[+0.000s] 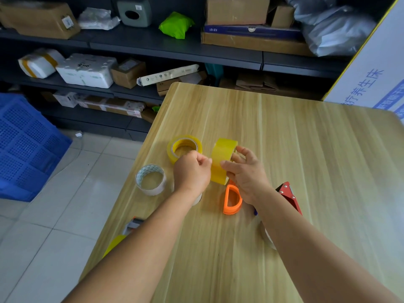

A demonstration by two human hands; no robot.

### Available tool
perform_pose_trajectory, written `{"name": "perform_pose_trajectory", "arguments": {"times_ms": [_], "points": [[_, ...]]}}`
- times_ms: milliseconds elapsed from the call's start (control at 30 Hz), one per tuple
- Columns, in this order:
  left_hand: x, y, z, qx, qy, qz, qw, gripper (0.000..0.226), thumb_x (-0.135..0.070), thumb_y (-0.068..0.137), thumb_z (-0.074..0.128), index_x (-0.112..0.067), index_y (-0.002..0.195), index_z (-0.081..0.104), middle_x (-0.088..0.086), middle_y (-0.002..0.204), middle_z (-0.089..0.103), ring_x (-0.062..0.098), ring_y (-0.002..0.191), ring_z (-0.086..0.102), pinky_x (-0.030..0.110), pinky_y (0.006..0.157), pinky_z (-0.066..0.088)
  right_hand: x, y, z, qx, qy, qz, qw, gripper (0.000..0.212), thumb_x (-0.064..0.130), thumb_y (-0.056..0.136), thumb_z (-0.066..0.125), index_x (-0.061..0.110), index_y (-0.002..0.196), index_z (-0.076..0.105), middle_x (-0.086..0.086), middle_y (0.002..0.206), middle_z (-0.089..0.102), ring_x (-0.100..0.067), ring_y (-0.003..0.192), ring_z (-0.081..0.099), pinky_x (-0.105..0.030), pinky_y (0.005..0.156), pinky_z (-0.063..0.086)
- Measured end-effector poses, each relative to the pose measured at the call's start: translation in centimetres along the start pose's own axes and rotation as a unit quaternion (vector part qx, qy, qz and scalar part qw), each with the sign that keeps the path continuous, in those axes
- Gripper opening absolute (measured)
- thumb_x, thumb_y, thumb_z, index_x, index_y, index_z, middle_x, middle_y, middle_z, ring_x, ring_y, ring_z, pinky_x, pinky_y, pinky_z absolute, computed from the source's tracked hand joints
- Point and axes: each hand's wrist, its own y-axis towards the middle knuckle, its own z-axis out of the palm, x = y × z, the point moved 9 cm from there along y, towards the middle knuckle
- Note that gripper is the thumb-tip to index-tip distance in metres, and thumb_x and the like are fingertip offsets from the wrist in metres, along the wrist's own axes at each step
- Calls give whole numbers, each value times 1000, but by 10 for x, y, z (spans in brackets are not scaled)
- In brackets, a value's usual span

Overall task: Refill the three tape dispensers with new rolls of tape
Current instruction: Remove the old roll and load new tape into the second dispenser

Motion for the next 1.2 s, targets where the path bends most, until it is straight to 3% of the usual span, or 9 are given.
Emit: {"name": "perform_pose_trajectory", "arguments": {"times_ms": [100,267,433,500,600,767,900,1033,1200], "points": [[-1,0,0,-6,23,-5,1000,14,-25,90,58,-18,78,56,-5,73,56,19,74,53,27,66,37,1,-1,-1,-5,-74,-30,997,66,-8,76,70,15,131,42,-7,108,70,-21,83,69,-45,85,53],[1,-2,8,19,20,-5,1000,13,-26,93,52,-17,84,55,-2,81,59,18,75,51,27,65,35,6,1,-5,-12,-197,-77,977,61,4,75,76,24,123,46,-7,113,67,-25,98,67,-50,89,52],[-3,4,12,73,-102,-15,992,14,-24,91,55,-14,89,63,6,86,71,25,81,68,40,78,54,4,-1,-1,54,-213,-77,973,69,-5,76,71,21,132,41,4,99,73,-12,78,69,-40,73,57],[-9,5,15,107,-124,7,986,5,-15,88,58,-17,89,63,1,88,68,20,81,67,35,80,54,6,-2,-1,51,-219,-88,970,66,-4,77,70,25,130,42,1,98,73,-15,78,67,-43,74,56],[-16,6,15,135,-83,65,985,23,-4,82,62,-26,87,58,-12,88,59,8,78,60,14,73,46,8,-2,-1,49,-221,-91,970,61,-3,80,68,27,127,45,-5,100,72,-17,80,66,-45,76,56],[-19,7,11,127,-71,101,984,18,-10,76,73,-19,84,60,-8,82,60,2,72,55,7,66,42,8,-6,1,69,-229,-80,968,58,-5,83,62,23,132,48,-4,99,70,-9,72,64,-24,63,53],[-15,8,12,132,-49,96,985,21,-18,75,75,-20,80,55,-10,76,57,5,70,54,14,66,44,9,-8,-1,77,-252,-72,962,59,-4,84,60,22,135,47,-10,110,68,-19,87,63,-42,84,52],[-12,12,11,128,-87,74,985,25,-16,75,75,-22,85,53,-8,78,53,7,70,51,16,65,43,8,-12,-1,93,-278,-66,954,57,-3,84,59,27,131,49,-4,104,70,-16,81,62,-38,76,53],[-22,7,13,140,-4,168,976,9,-25,79,72,-28,78,64,-11,87,56,7,81,55,9,68,39,2,-14,-3,97,-264,-51,958,58,-5,82,59,27,129,51,2,98,71,-13,78,61,-36,74,51]]}}
